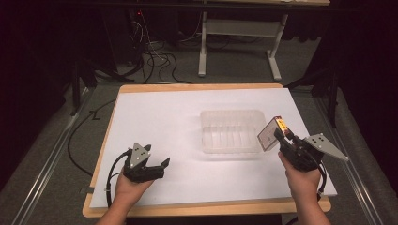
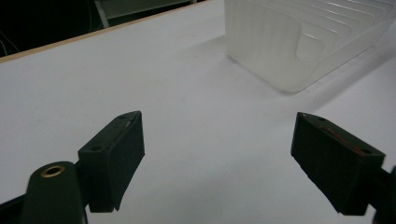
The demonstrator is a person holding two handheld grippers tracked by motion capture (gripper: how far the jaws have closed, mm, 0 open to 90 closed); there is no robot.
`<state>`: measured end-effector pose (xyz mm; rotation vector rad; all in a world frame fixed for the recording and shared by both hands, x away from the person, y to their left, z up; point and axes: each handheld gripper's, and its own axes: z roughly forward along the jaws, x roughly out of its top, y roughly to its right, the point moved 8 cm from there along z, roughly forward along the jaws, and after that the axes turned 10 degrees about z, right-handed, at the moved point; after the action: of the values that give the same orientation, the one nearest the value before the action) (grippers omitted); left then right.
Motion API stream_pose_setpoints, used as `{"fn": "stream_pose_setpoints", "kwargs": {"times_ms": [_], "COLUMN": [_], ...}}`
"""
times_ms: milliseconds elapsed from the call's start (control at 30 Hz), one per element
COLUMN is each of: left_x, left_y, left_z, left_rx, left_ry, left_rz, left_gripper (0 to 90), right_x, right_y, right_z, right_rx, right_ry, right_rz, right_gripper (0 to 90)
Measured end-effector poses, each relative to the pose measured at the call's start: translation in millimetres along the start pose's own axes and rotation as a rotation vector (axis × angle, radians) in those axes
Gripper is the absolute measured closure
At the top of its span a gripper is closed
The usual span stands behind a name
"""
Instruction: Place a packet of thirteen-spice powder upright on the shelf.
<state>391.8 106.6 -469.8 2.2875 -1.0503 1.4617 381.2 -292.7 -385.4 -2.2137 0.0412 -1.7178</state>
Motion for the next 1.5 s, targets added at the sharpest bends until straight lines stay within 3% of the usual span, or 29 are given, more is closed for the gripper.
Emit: {"fn": "stream_pose_setpoints", "kwargs": {"times_ms": [333, 767, 1167, 1500], "left_x": [0.1, 0.5, 0.1, -0.7], "left_y": [3.0, 2.9, 3.9, 2.9], "left_z": [0.7, 0.5, 1.5, 2.0], "left_rx": [-0.016, -0.027, -0.033, -0.035], "left_ry": [-0.003, 0.001, -0.002, -0.004], "left_rz": [0.013, 0.013, 0.009, 0.000], "left_gripper": [18.0, 18.0, 18.0, 18.0], "right_x": [6.7, 2.8, -1.2, -15.2], "right_y": [-1.4, 1.7, 11.2, 14.8], "right_z": [33.0, 60.2, 72.1, 82.1], "right_rx": [-0.052, -0.119, -0.153, -0.172], "right_ry": [-0.001, -0.012, -0.024, -0.059], "right_rz": [-0.004, -0.024, -0.015, -0.022], "right_gripper": [68.4, 68.4, 68.3, 68.2]}}
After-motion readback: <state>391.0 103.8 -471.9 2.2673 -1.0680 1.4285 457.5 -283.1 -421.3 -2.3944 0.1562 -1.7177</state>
